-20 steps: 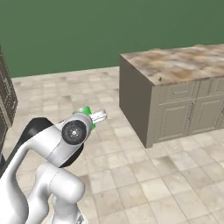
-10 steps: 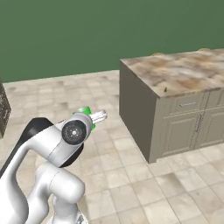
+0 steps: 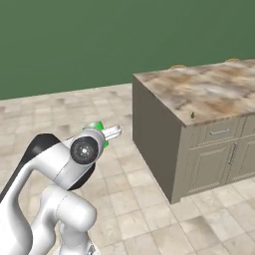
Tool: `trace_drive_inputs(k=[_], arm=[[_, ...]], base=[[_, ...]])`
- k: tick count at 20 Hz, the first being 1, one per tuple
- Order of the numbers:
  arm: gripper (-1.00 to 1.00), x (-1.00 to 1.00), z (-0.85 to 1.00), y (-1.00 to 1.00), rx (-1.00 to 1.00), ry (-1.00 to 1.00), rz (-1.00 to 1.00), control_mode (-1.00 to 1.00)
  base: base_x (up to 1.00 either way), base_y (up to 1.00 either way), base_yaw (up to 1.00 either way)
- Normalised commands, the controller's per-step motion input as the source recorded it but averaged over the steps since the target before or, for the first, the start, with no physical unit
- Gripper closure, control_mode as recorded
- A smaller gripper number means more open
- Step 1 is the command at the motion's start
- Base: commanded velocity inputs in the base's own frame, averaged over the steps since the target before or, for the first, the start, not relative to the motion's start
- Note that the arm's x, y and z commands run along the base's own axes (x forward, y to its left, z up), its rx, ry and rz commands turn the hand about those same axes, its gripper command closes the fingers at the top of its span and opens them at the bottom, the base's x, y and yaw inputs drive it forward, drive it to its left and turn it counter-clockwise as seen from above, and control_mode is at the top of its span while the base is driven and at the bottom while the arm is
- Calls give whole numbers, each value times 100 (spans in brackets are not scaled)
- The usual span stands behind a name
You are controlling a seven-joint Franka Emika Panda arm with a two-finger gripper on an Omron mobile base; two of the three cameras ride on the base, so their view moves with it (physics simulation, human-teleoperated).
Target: Open the cabinet directly in front. Then move the beer and the mug to the dining counter with the jar on it.
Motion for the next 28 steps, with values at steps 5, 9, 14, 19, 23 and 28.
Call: trace_drive_inputs(k=[5, 9, 14, 19, 23, 28], arm=[[100, 0, 0, 0, 0, 0, 0, 100], [100, 0, 0, 0, 0, 0, 0, 100], [100, 0, 0, 0, 0, 0, 0, 100], [100, 0, 0, 0, 0, 0, 0, 100], [100, 0, 0, 0, 0, 0, 0, 100], [100, 0, 0, 0, 0, 0, 0, 100]], base=[[77, 21, -12], [71, 26, -15], [72, 30, -15], [73, 30, -16], [71, 29, -16], [71, 27, -17]])
